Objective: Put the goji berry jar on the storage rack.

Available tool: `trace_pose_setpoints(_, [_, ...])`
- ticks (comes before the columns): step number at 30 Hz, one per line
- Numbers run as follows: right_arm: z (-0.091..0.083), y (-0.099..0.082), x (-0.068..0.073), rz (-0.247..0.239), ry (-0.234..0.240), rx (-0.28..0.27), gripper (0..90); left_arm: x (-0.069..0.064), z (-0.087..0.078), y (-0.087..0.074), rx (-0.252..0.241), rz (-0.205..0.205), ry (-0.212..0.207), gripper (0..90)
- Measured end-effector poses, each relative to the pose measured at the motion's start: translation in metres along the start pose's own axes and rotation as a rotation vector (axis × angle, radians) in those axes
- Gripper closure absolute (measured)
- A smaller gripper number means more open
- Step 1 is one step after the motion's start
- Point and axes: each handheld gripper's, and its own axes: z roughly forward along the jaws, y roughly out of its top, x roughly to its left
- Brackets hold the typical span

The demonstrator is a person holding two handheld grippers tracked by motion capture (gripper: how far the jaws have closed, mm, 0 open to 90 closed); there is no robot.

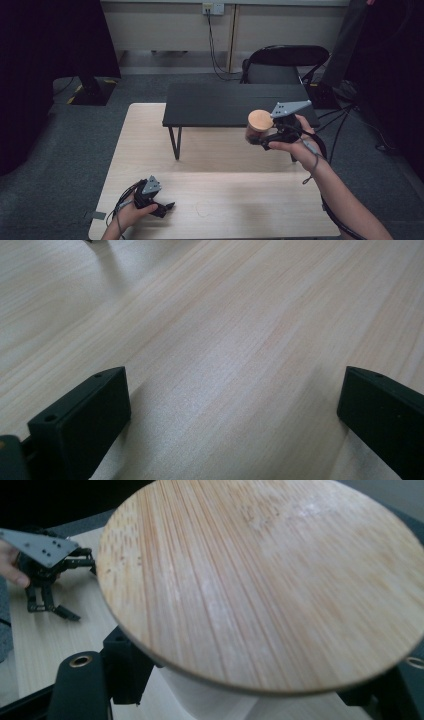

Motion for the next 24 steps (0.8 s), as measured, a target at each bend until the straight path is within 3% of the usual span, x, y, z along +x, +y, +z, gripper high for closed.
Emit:
trace_pose_setpoints(10, [0.022, 0.033, -0.012, 0.038, -0.056, 0.025, 25.8, 0.000, 0.000, 0.000, 0.000, 0.000, 0.000, 0.0])
trace_pose_setpoints(13, [0.032, 0.041, -0.015, 0.045, -0.091, 0.046, 25.8, 0.000, 0.000, 0.000, -0.001, 0.000, 0.000, 0.0])
trace_pose_setpoints(18, [0.049, 0.052, -0.020, 0.050, -0.130, 0.079, 25.8, 0.000, 0.000, -0.001, -0.005, -0.005, 0.001, 0.0])
trace_pose_setpoints(24, [0.062, 0.054, -0.027, 0.081, -0.139, 0.084, 25.8, 0.000, 0.000, 0.000, -0.001, 0.001, 0.000, 0.0])
